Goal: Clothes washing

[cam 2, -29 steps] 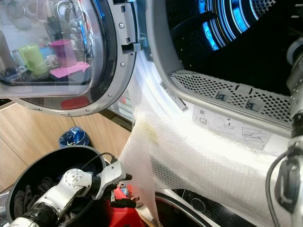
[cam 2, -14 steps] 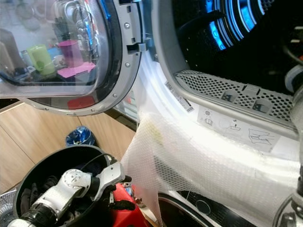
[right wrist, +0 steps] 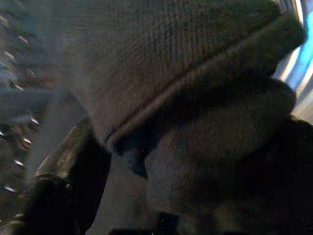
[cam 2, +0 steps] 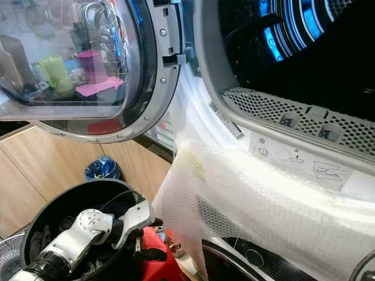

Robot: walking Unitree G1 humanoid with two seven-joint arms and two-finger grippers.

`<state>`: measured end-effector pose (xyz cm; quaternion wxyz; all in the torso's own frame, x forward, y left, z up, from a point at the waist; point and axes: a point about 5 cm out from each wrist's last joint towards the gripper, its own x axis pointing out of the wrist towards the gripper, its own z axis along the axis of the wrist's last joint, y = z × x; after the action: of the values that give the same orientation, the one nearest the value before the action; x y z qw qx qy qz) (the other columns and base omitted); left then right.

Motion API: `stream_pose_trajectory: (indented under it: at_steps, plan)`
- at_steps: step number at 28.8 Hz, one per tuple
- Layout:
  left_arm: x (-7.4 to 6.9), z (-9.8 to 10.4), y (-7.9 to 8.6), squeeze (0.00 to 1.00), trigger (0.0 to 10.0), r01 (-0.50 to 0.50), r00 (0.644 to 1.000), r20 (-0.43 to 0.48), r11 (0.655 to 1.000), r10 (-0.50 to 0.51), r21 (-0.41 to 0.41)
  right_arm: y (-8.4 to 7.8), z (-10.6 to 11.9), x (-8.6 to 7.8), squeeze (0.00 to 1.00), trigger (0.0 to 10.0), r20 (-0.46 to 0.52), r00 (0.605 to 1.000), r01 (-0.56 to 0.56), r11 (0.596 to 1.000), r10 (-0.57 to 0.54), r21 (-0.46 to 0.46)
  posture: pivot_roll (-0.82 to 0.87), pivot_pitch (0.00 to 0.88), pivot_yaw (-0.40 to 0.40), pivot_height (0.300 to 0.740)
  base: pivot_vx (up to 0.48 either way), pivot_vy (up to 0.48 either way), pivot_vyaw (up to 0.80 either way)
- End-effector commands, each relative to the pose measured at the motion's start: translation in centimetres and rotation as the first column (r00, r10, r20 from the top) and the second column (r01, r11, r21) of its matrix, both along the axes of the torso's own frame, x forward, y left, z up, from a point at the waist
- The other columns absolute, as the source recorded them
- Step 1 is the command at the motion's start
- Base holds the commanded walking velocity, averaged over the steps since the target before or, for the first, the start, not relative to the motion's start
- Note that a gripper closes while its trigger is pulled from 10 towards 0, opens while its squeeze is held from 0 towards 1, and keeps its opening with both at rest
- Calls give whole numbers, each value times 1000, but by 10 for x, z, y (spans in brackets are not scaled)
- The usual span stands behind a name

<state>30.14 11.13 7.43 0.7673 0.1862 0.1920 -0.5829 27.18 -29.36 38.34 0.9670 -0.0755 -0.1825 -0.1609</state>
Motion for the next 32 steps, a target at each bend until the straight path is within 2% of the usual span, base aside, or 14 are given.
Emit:
stream_pose_trajectory:
  at_steps: [1, 7, 8, 10, 11, 12, 18, 20, 23, 26, 28, 29, 30, 32]
  plan:
    - [0, 3, 5, 0, 10000, -6, 1000, 2, 1000, 6, 8, 14, 15, -14, 0, 10000, 50, 997, -52, 997, 55, -59, -6, 0, 123, 740, 0, 0, 0]
    - [-1, 3, 5, 0, 10000, 1, 1000, -9, 1000, -1, 8, 18, 15, -28, 0, 10000, 0, 1000, -10, 987, 10, -163, -8, 0, 124, 740, 0, 0, 0]
    - [-1, 3, 6, 0, 10000, 4, 1000, -13, 1000, -4, 8, 16, 14, -36, 0, 10000, -18, 1000, 10, 979, -14, -201, -10, 0, 122, 740, 0, 0, 0]
    - [-1, 3, 6, 0, 10000, 5, 1000, -15, 1000, -5, 8, 16, 14, -39, 0, 10000, -18, 1000, 11, 978, -15, -208, -10, 0, 122, 740, 0, 0, 0]
    - [-2, 5, 6, 0, 10000, 12, 1000, -23, 1000, -12, 0, 22, 13, -50, 0, 10000, 4, 999, -51, 970, 53, -238, -11, 0, 120, 740, 0, 0, 0]
    - [-2, 5, 6, 0, 10000, 12, 1000, -23, 1000, -12, 0, 22, 13, -50, 0, 10000, 4, 999, -51, 970, 53, -238, -11, 0, 120, 740, 0, 0, 0]
    - [-2, 6, 6, 0, 10000, 29, 999, -29, 1000, -29, -2, 45, 0, -64, 0, 10000, -19, 962, -269, 928, 273, -257, -19, 0, 126, 740, 0, 0, 0]
    - [-2, 7, 6, 0, 10000, 31, 999, -29, 1000, -31, -1, 49, -7, -64, 0, 10000, -60, 956, -293, 918, 288, -266, -19, 0, 126, 740, 0, 0, 0]
    - [-2, 8, 5, 0, 10000, 37, 999, -31, 999, -37, -3, 62, -23, -67, 0, 10000, -162, 925, -379, 870, 344, -317, -15, 0, 126, 740, 0, 0, 0]
    - [-2, 8, 5, 0, 10000, 36, 999, -33, 999, -37, -3, 63, -25, -67, 0, 10000, -171, 925, -379, 868, 341, -322, -15, 0, 126, 740, 0, 0, 0]
    - [-1, 9, 5, 0, 10000, 31, 999, -27, 1000, -31, -1, 64, -26, -58, 0, 10000, -131, 927, -374, 895, 352, -244, -23, 0, 129, 740, 0, 0, 0]
    - [1, 9, 4, 0, 10000, 28, 999, -19, 1000, -28, -2, 66, -24, -39, 0, 10000, -80, 928, -373, 916, 365, -146, -30, 0, 134, 740, 0, 0, 0]
    - [1, 9, 4, 0, 10000, 28, 999, -19, 1000, -28, -2, 66, -24, -39, 0, 10000, -80, 928, -373, 916, 365, -146, -30, 0, 134, 740, 0, 0, 0]
    - [1, 10, 0, 0, 10000, 32, 999, -10, 999, -32, -6, 67, -16, -18, 0, 10000, -24, 928, -372, 926, 371, -63, -30, 0, 134, 740, 0, 0, 0]
